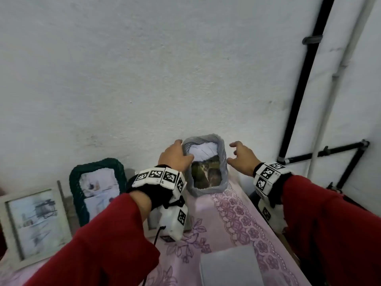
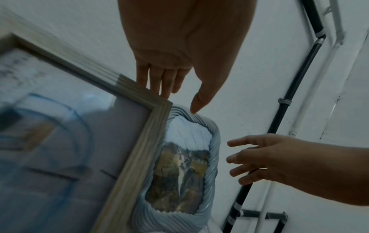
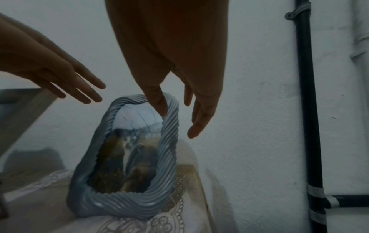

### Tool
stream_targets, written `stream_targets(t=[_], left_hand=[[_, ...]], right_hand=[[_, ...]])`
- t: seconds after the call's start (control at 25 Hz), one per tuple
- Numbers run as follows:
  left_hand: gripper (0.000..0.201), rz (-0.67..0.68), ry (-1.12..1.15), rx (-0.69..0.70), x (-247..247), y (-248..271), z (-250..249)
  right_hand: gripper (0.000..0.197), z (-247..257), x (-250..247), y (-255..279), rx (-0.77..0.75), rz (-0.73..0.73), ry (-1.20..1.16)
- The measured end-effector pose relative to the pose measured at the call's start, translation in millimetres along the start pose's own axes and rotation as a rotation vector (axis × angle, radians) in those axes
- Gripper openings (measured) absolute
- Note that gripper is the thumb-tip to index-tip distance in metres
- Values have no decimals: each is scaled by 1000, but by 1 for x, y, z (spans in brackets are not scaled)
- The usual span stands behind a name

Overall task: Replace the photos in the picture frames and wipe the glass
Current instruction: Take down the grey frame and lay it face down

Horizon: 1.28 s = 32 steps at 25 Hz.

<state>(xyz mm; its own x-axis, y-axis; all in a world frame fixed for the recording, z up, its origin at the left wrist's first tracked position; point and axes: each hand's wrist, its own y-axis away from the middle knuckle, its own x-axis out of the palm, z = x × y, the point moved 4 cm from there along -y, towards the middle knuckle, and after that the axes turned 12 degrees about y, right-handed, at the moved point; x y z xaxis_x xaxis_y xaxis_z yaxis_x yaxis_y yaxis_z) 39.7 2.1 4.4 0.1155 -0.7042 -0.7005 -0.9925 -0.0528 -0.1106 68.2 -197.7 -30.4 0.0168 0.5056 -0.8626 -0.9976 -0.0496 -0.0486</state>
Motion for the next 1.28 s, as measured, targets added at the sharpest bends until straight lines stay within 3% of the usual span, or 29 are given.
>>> stream_targets(t=[0.28,0.52,0.72,1.04,1.28], left_hand=[[50,84,-139,-92,22,-17,15],[57,-8,124,-41,12,-13,8],[59,-100,287,101,-16,7,-30],[53,-270,473,334,-100,103,-84],[49,-254,617,386,-140,213,-69]], right_hand=[[60,0,18,-19,-43,30,-72],[42,-1,5,-10,-25,-65,-182],[37,19,-48,12,-34,-188,-292],[31,79,-133,104,-233,-369,-545],[27,115,-123,190,-274,-359,-738]])
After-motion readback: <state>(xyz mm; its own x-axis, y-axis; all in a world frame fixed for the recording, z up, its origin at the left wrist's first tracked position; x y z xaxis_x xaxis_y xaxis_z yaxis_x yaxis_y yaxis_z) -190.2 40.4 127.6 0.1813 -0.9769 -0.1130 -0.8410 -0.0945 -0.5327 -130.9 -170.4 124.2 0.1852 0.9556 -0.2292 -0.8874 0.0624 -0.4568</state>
